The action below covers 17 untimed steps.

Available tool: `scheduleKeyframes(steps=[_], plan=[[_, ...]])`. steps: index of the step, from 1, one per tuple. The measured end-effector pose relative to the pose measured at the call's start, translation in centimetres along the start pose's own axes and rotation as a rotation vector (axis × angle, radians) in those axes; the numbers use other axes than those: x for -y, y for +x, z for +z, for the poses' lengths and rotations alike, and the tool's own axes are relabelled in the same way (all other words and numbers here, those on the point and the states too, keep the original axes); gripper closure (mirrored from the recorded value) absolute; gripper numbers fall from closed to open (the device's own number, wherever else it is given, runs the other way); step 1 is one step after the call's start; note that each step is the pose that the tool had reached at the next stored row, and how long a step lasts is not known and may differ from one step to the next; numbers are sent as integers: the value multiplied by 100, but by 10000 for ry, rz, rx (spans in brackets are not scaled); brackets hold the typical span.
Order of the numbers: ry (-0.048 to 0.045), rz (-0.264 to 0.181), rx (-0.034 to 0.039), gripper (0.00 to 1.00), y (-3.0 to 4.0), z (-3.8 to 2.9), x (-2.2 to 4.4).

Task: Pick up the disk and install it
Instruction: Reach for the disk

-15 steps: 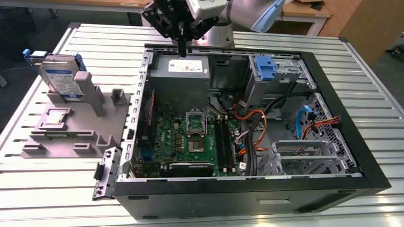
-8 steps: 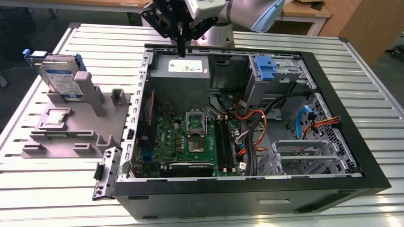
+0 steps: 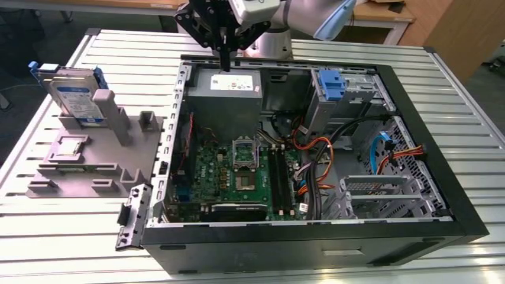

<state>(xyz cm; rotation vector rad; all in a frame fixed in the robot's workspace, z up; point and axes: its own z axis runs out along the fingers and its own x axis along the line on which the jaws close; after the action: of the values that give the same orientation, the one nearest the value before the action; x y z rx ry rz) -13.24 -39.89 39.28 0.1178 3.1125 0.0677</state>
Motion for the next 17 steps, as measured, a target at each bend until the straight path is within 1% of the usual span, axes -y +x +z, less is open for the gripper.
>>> scheduleKeyframes(steps=[6, 8, 12, 14, 17], plan=[[1, 2, 0, 90, 24, 2, 2], [2, 1, -1, 90, 44, 1, 4], [1, 1, -1, 90, 110, 2, 8], [-1, 1, 1, 90, 125, 4, 9], [1, 1, -1, 90, 128, 4, 10]])
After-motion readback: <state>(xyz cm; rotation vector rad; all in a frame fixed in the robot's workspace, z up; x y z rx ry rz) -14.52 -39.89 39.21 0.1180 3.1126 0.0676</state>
